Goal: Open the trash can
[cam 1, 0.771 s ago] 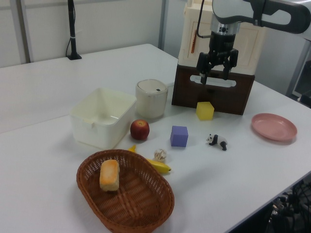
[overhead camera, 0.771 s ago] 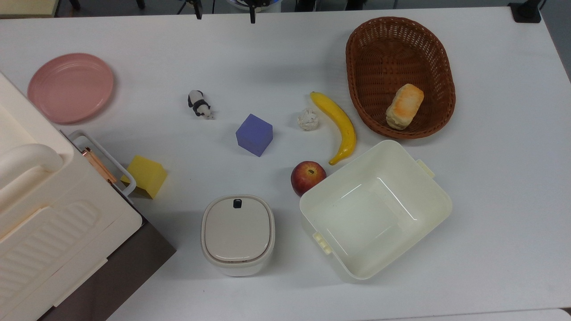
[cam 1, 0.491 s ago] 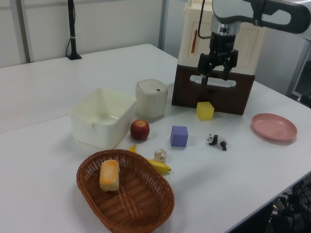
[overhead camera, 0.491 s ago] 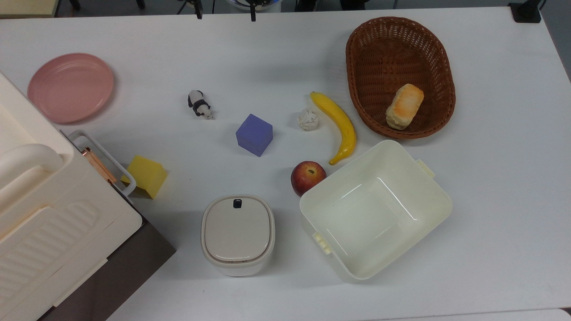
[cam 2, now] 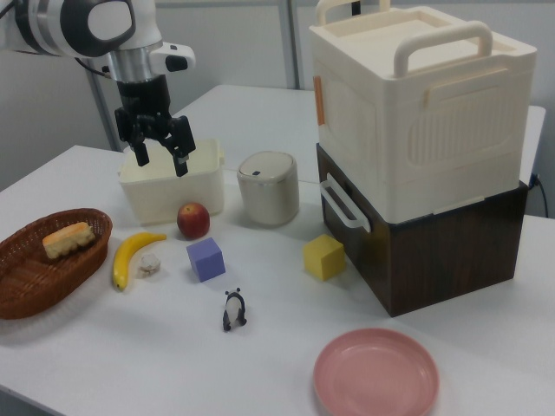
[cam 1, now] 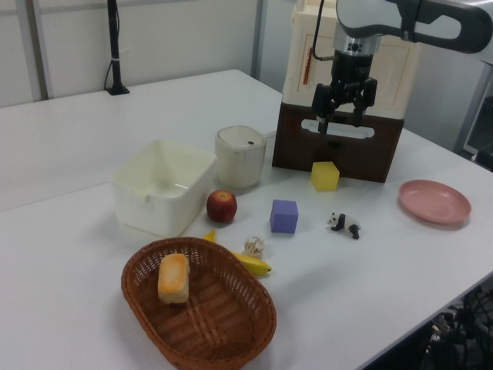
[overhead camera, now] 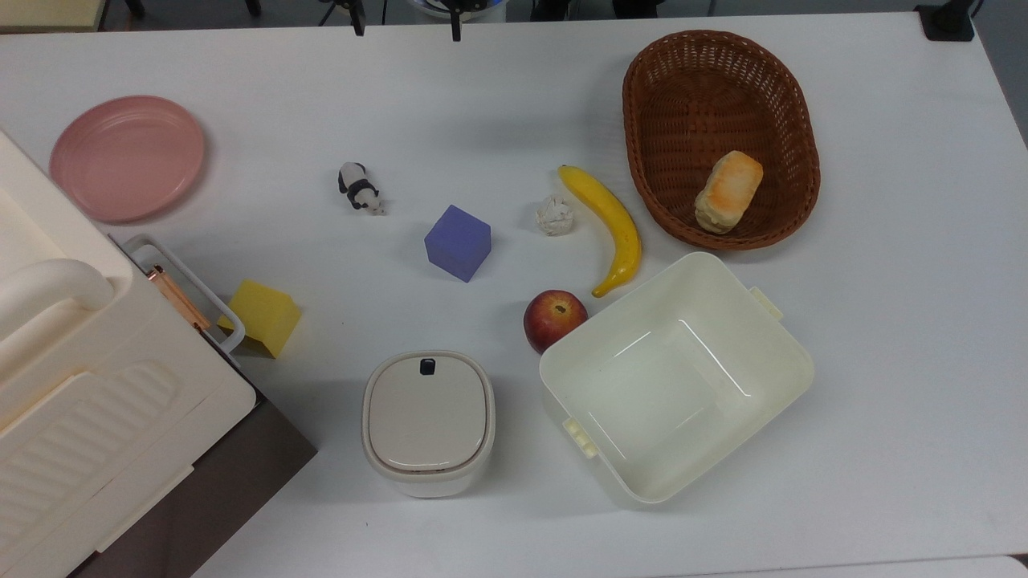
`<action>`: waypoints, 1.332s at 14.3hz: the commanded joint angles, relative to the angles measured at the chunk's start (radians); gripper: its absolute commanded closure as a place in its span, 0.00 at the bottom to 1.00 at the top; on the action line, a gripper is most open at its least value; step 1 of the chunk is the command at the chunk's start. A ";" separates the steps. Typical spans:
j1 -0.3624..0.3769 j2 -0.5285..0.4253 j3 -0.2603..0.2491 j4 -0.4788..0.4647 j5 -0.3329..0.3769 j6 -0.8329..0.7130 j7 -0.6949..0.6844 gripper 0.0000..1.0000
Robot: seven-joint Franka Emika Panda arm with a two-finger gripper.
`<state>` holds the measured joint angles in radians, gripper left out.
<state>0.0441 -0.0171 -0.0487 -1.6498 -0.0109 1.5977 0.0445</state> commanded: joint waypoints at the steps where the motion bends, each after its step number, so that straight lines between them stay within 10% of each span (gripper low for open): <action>1: 0.000 -0.003 0.001 0.001 0.020 0.016 0.015 0.00; 10: -0.001 -0.001 0.003 -0.007 0.020 0.018 0.014 0.00; 11: -0.001 0.000 0.003 -0.008 0.019 0.019 0.011 0.10; 14: -0.003 0.000 0.003 -0.007 0.020 0.021 0.002 0.99; 19: -0.003 0.000 0.006 -0.021 0.020 0.036 -0.034 1.00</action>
<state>0.0441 -0.0096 -0.0466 -1.6532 -0.0108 1.5981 0.0342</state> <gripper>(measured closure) 0.767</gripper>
